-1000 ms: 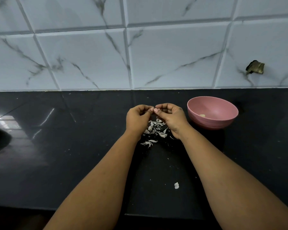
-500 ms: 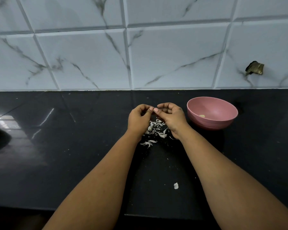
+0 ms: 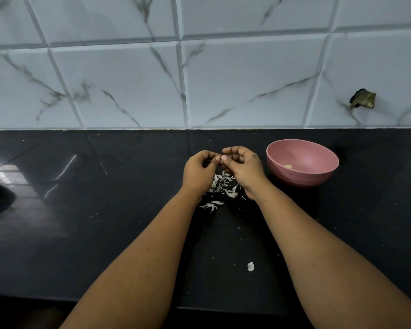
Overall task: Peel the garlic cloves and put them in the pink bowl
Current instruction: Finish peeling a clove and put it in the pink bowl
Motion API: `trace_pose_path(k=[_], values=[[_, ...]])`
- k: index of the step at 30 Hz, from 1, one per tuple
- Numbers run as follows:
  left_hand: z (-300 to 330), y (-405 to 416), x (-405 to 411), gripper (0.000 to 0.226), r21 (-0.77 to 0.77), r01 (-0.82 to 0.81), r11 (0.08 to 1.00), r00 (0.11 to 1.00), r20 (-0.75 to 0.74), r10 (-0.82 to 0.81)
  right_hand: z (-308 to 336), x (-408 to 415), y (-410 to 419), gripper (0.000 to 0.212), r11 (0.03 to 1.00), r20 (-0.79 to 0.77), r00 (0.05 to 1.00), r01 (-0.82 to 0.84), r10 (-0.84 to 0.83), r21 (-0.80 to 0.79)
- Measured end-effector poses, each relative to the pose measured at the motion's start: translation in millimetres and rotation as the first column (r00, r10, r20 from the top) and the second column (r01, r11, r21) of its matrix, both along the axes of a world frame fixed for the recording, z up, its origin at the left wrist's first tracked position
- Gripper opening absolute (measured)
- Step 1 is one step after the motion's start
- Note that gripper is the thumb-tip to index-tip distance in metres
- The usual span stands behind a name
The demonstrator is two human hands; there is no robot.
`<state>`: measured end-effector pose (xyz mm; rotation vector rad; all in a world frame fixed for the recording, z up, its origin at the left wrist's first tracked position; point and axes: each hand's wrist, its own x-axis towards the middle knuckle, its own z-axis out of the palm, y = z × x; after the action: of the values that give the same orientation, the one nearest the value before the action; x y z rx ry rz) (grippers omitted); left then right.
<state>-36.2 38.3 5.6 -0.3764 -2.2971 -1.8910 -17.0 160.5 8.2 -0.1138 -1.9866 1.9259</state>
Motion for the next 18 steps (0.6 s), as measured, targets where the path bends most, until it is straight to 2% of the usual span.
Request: trace_pose_path(k=[2, 3, 5, 6, 9, 11, 15, 18], values=[[1, 2, 2, 0.013, 0.02, 0.007, 1.0, 1.0, -0.004, -0.006, 0, -2, -2, 0.01, 0.995, -0.004, 0.999, 0.038, -0.038, 0.092], [2, 2, 3, 0.013, 0.032, 0.008, 0.999, 1.0, -0.006, -0.008, -1, -4, -1, 0.012, 0.97, -0.025, 0.995, 0.099, -0.096, 0.222], [3, 2, 4, 0.012, 0.042, 0.012, 0.999, 1.0, -0.02, -0.011, 1, -5, 1, 0.015, 0.853, -0.128, 0.973, 0.231, -0.193, 0.468], [4, 2, 4, 0.011, 0.038, 0.011, 0.999, 0.999, -0.032, -0.009, 3, -4, 1, 0.015, 0.797, -0.205, 0.955, 0.293, -0.215, 0.528], [2, 2, 3, 0.006, -0.034, -0.012, 0.999, 0.996, -0.087, 0.009, 11, 3, 1, 0.015, 0.689, -0.422, 0.877, 0.452, -0.228, 0.566], [0, 3, 4, 0.008, -0.118, -0.035, 0.992, 0.991, -0.136, 0.019, 17, 7, 4, 0.014, 0.636, -0.498, 0.835, 0.519, -0.235, 0.571], [0, 1, 6, 0.014, -0.187, -0.067, 0.98, 0.981, -0.189, 0.031, 30, 17, 29, 0.016, 0.528, -0.539, 0.758, 0.647, -0.367, 0.549], [1, -5, 5, 0.012, -0.199, -0.102, 0.975, 0.977, -0.204, 0.06, 36, 29, 56, 0.02, 0.476, -0.501, 0.715, 0.699, -0.488, 0.534]])
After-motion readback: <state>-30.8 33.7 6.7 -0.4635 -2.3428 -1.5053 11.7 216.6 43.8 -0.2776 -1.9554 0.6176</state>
